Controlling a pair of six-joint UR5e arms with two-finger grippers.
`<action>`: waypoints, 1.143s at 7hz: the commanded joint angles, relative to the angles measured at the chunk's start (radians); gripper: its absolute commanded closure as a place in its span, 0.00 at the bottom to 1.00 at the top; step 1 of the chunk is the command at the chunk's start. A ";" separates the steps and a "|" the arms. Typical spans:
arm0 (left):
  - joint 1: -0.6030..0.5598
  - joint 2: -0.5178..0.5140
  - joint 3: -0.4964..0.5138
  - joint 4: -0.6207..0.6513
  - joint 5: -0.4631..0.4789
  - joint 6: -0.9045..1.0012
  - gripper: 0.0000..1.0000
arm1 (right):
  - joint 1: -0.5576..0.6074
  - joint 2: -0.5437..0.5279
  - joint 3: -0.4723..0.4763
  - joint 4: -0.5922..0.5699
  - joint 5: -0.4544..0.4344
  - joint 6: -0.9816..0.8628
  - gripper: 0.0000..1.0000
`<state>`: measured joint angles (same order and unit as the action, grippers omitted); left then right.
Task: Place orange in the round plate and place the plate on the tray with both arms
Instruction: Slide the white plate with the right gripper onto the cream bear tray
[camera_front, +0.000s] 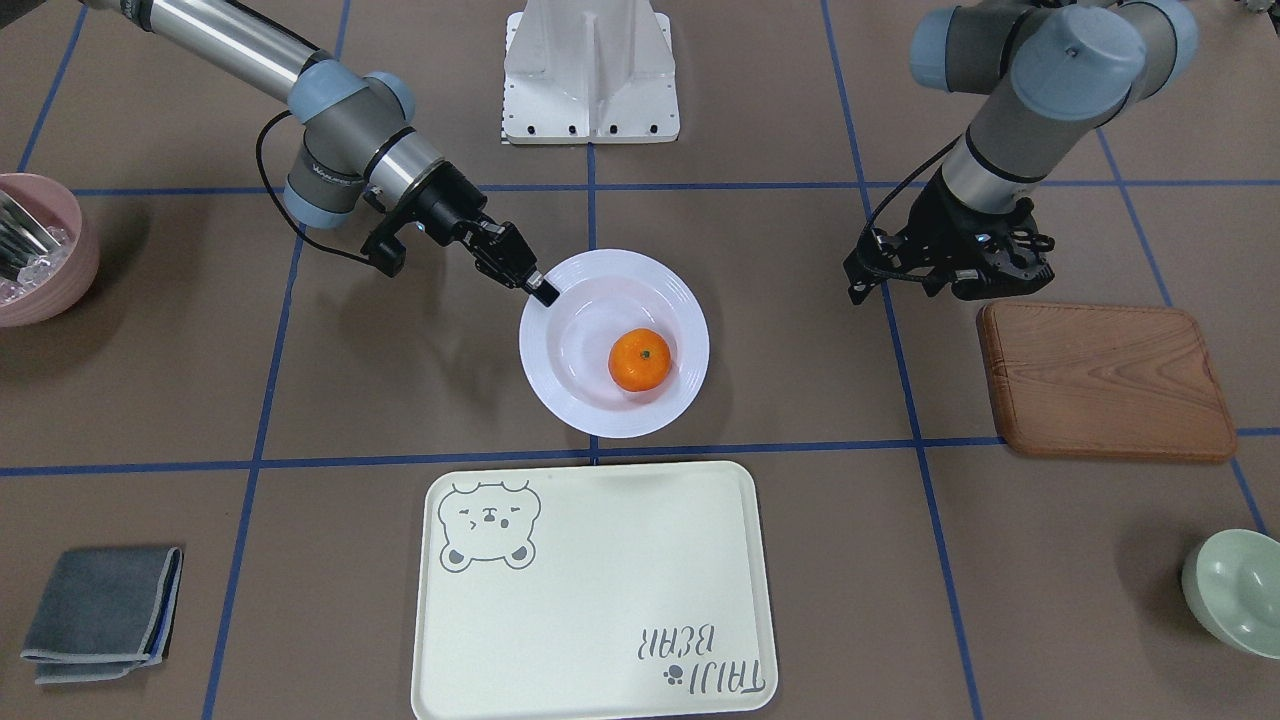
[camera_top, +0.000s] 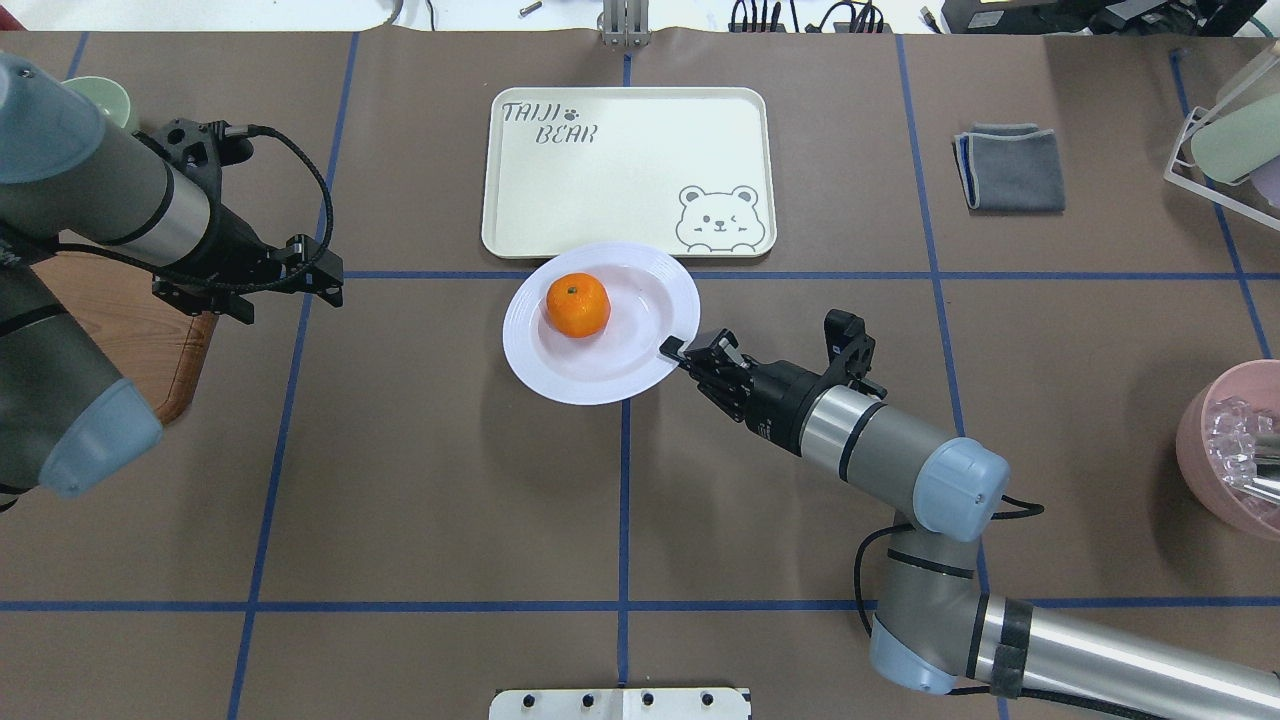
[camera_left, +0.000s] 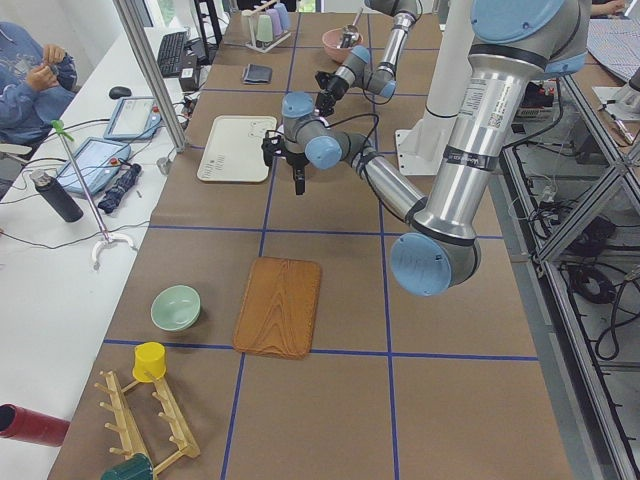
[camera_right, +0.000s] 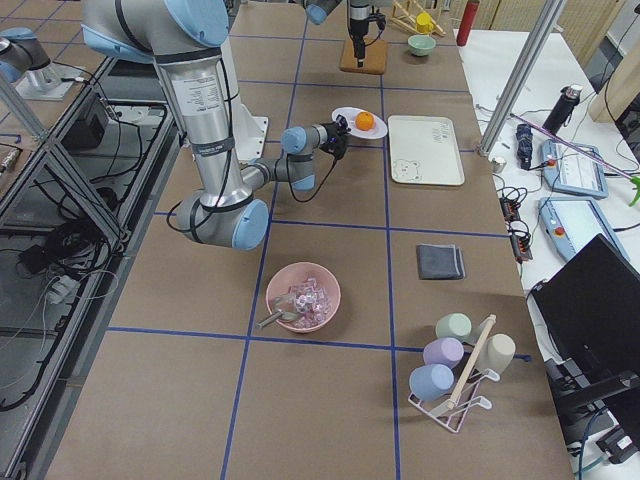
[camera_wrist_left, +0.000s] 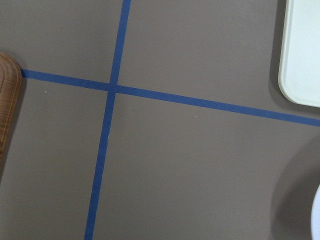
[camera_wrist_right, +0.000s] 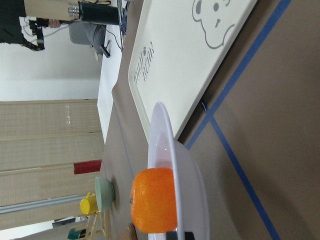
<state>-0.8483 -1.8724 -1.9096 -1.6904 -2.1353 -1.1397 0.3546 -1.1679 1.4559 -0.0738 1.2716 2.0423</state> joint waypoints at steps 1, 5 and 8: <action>-0.003 -0.001 -0.005 0.002 0.000 0.000 0.02 | -0.002 0.064 -0.078 0.026 -0.162 0.089 1.00; -0.024 0.009 -0.025 0.002 0.002 -0.002 0.02 | 0.070 0.235 -0.325 -0.073 -0.302 0.171 1.00; -0.025 0.036 -0.046 0.002 0.002 0.000 0.02 | 0.118 0.371 -0.418 -0.323 -0.301 0.266 1.00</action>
<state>-0.8722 -1.8414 -1.9521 -1.6889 -2.1338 -1.1399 0.4592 -0.8421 1.1021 -0.3538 0.9719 2.2912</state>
